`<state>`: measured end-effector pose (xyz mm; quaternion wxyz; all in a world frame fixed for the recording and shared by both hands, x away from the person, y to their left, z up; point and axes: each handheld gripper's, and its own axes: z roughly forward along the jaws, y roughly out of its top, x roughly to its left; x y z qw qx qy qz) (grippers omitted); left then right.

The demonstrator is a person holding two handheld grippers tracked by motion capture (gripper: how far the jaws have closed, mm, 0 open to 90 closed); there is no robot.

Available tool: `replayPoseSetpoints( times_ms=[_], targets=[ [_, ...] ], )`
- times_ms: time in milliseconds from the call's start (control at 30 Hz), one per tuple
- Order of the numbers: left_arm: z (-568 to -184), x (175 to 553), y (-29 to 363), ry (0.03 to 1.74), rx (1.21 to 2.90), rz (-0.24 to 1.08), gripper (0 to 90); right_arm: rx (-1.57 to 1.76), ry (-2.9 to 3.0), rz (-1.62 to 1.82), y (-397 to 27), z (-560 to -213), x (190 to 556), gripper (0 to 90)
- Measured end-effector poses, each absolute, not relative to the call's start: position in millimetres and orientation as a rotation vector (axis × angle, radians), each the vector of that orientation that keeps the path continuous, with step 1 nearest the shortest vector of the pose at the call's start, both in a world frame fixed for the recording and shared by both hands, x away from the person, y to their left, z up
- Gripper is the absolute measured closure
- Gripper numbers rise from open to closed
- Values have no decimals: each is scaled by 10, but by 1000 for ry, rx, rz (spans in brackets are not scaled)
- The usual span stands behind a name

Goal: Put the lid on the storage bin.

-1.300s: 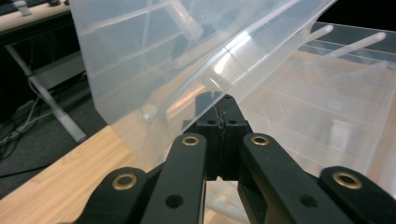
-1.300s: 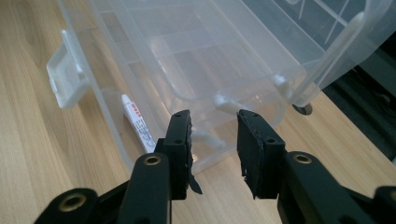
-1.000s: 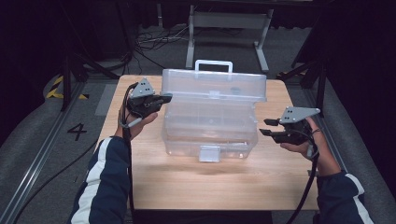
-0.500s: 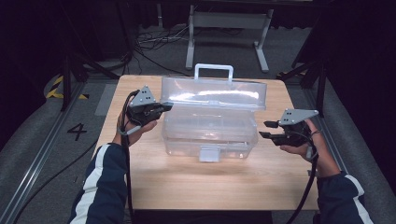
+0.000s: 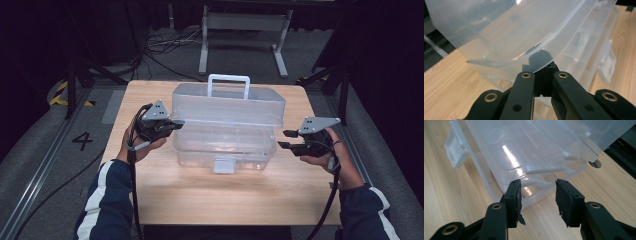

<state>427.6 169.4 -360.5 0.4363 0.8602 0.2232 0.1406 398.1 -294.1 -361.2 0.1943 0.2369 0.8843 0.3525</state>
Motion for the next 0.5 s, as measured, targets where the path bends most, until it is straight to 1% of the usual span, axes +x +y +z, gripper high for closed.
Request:
replayPoseSetpoints(
  times_ms=[67,133,167,233,333,367,400,467,500],
  targets=[
    [-3603,4269,1695,558,2162,351,900,668,2484,992,-2949,-3617,3986,569],
    [-3625,4265,1688,552,2180,303,900,670,2485,995,-2946,-3618,3986,569],
    [-3628,4261,1691,556,2186,307,900,669,2490,992,-2944,-3617,3983,568],
    [-3624,4272,1725,588,2133,284,900,671,2489,997,-2941,-3618,3981,568],
    [-3621,4275,1743,592,2109,282,898,672,2489,999,-2942,-3619,3983,567],
    [-3597,4263,1744,624,2092,323,895,669,2489,1002,-2943,-3618,3983,567],
    [-3597,4263,1744,624,2092,323,888,669,2489,1002,-2943,-3618,3983,567],
    [-3551,4232,1738,683,2089,388,889,670,2491,1000,-2945,-3616,3977,567],
    [-3535,4237,1740,712,2098,370,889,671,2491,999,-2950,-3616,3976,567]
  ],
)
